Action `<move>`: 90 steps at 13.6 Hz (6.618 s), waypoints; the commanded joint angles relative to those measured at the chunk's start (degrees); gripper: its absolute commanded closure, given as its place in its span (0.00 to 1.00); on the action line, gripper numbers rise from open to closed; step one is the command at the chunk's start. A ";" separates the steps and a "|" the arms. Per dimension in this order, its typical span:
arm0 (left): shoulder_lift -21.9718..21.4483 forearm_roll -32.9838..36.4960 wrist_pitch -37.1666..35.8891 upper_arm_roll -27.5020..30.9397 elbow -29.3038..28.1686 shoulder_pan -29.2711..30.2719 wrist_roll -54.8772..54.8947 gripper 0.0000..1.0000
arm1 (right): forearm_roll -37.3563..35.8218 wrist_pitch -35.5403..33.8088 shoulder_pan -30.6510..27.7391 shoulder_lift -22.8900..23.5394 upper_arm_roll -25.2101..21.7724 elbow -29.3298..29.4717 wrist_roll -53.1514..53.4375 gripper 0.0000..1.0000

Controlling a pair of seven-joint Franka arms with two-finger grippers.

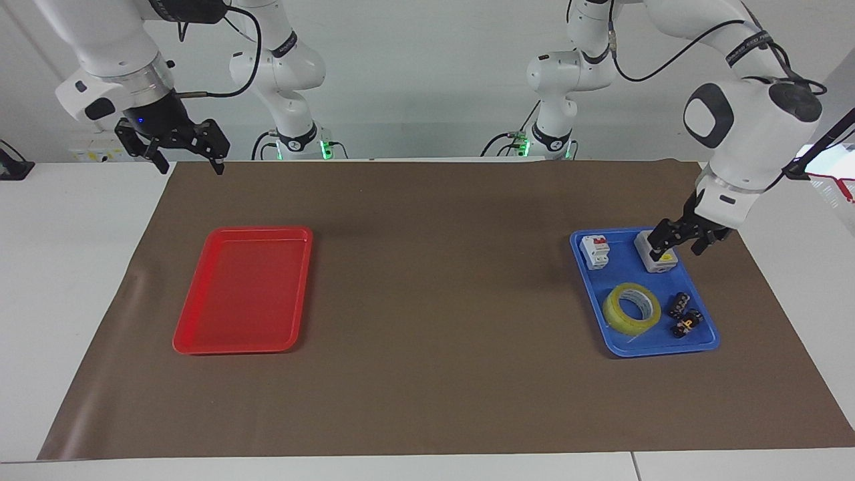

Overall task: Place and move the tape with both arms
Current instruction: 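Reach the left gripper down to the yellow tape roll in the blue tray, then grasp the yellow tape roll rim with the left gripper and lift, then carry the tape toward the table middle with the left gripper and set it down, then grasp the tape with the right gripper while the left gripper withdraws, then carry the yellow tape with the right gripper over the red tray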

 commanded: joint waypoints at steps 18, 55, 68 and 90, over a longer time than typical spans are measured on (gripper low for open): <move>7.48 -0.82 25.14 0.23 -14.92 1.83 2.59 1.00 | 0.49 0.03 -0.29 0.29 0.23 0.34 -1.14 0.00; 13.99 10.52 21.28 0.05 -4.72 -40.80 -54.27 0.00 | 0.14 4.42 3.13 0.37 1.99 -2.04 1.83 0.00; -1.38 6.84 4.68 0.05 -6.48 -25.61 -34.80 0.00 | 2.16 29.89 25.36 18.89 2.08 -8.37 22.75 0.00; -11.59 -2.40 -26.98 0.85 5.38 -1.51 -1.71 0.00 | 1.54 47.71 29.16 24.37 1.99 -17.19 21.54 1.00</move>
